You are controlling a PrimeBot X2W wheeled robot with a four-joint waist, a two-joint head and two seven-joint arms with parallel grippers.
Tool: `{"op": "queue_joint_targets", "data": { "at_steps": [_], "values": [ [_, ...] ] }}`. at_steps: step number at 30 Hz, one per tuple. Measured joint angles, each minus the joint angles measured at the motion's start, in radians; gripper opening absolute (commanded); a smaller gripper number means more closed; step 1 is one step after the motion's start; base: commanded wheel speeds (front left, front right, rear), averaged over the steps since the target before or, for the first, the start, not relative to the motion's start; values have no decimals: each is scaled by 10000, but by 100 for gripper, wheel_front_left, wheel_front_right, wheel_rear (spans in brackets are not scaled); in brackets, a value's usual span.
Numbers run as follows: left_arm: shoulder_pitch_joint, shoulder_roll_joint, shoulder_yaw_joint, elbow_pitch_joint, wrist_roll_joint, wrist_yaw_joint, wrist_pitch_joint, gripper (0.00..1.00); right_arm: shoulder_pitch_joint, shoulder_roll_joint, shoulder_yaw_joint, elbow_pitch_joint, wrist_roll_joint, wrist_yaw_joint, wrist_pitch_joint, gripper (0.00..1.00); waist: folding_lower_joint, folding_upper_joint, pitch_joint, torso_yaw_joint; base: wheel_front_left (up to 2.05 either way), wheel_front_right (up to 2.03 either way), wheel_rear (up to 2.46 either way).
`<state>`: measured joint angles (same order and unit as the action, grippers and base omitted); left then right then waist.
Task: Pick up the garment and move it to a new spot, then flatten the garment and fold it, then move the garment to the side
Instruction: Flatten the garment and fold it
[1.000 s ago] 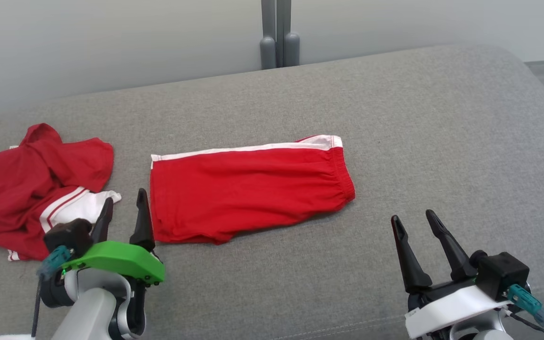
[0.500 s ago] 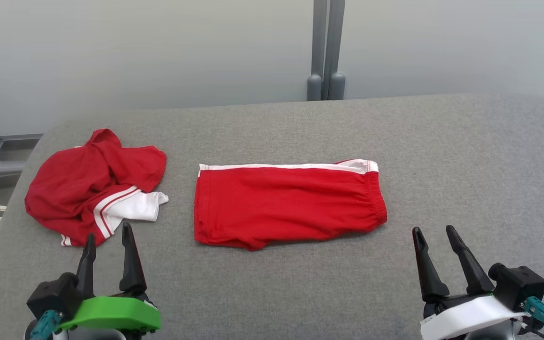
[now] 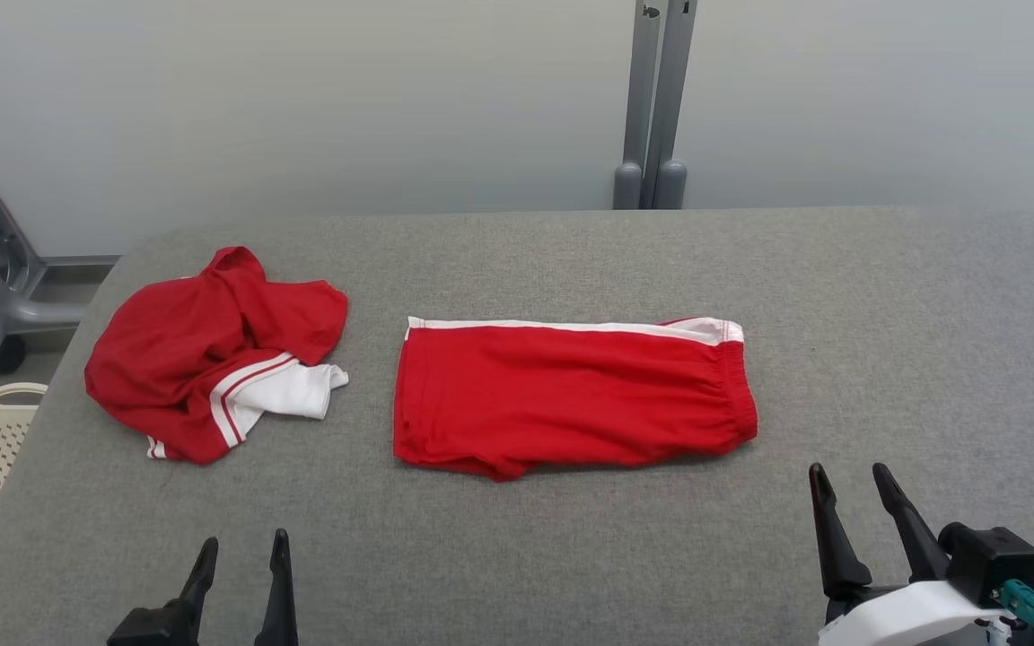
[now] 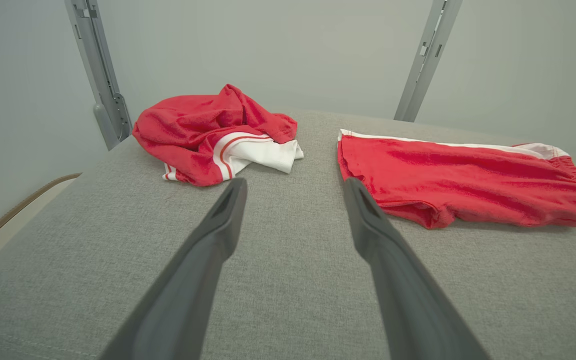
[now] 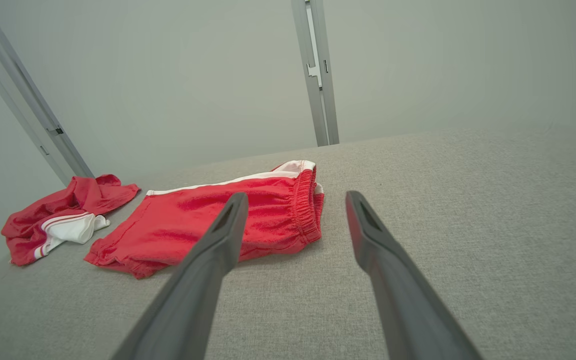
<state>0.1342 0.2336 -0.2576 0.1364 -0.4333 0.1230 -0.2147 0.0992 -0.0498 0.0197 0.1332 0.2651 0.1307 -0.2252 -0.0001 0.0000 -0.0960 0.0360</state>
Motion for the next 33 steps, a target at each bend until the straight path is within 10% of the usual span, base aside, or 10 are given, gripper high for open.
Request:
{"op": "queue_joint_targets", "data": {
  "at_steps": [24,33],
  "values": [
    [241,230,-36,240,-107,109,190,100,-184,2,-2,583,-242,0,407,100,0,0,131,2,0,0,0],
    [105,293,-125,190,-88,192,245,100,-2043,-21,-686,667,-1127,-2,4523,100,0,0,356,-24,0,0,0]
  ]
}}
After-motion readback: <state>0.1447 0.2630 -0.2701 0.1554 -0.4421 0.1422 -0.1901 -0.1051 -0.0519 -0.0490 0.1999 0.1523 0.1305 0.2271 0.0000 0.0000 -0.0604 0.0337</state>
